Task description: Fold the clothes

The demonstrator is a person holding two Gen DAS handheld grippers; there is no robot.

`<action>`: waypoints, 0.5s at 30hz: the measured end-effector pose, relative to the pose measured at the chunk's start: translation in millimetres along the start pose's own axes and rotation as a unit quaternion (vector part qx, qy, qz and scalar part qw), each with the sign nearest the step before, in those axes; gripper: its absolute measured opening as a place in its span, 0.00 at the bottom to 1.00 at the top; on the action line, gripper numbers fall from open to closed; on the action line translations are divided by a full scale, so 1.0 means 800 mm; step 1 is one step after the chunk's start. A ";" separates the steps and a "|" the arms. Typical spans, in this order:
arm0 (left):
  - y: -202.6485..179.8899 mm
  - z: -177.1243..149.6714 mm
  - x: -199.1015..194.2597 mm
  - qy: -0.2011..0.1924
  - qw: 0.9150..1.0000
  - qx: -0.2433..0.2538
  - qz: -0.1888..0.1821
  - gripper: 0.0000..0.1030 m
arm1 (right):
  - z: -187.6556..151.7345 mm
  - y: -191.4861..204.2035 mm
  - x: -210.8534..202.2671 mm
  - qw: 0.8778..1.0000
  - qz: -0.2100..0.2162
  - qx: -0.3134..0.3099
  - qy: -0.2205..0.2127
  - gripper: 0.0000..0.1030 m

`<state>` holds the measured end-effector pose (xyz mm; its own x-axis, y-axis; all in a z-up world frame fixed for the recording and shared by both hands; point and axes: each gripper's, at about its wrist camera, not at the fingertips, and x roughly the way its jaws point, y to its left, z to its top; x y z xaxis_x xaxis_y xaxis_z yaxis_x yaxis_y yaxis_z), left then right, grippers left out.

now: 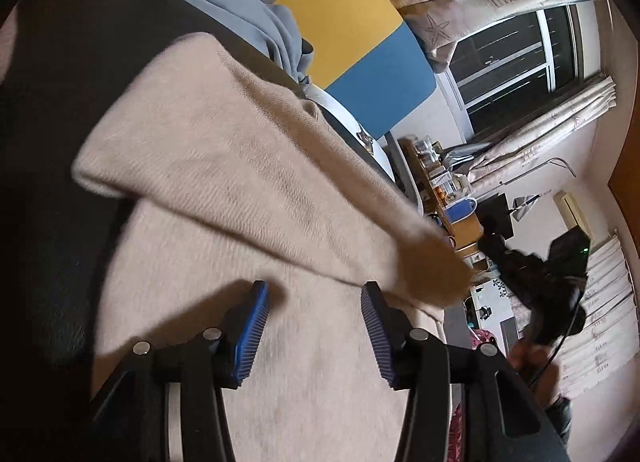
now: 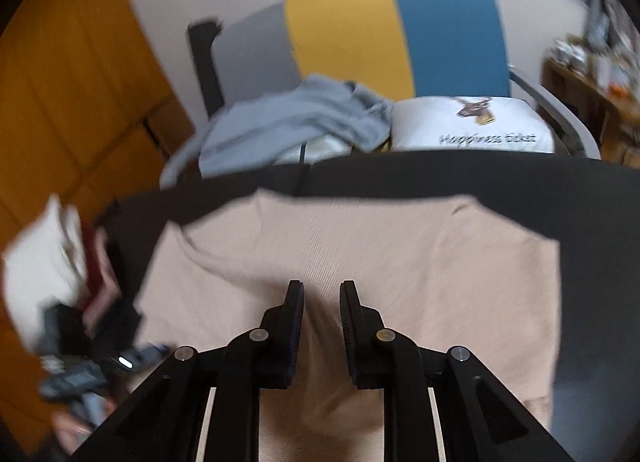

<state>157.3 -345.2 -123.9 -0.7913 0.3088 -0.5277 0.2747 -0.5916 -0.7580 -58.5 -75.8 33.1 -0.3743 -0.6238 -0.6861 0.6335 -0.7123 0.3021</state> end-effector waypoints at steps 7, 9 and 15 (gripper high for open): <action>0.012 0.002 0.000 -0.013 1.000 -0.015 -0.009 0.48 | 0.029 -0.088 -0.026 0.998 0.002 0.067 0.010 0.41; 0.009 -0.001 0.002 -0.016 1.000 -0.006 -0.003 0.48 | 0.007 -0.100 -0.022 0.996 0.035 0.082 0.016 0.82; 0.008 0.000 0.002 -0.013 1.000 -0.002 0.005 0.48 | -0.058 -0.101 0.030 0.993 0.041 0.107 0.026 0.91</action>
<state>157.6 -348.5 -129.4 -0.8025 0.2832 -0.5252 0.2852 -0.5911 -0.7545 -87.4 -18.2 -38.5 -0.2891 -0.6688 -0.6849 0.4999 -0.7156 0.4878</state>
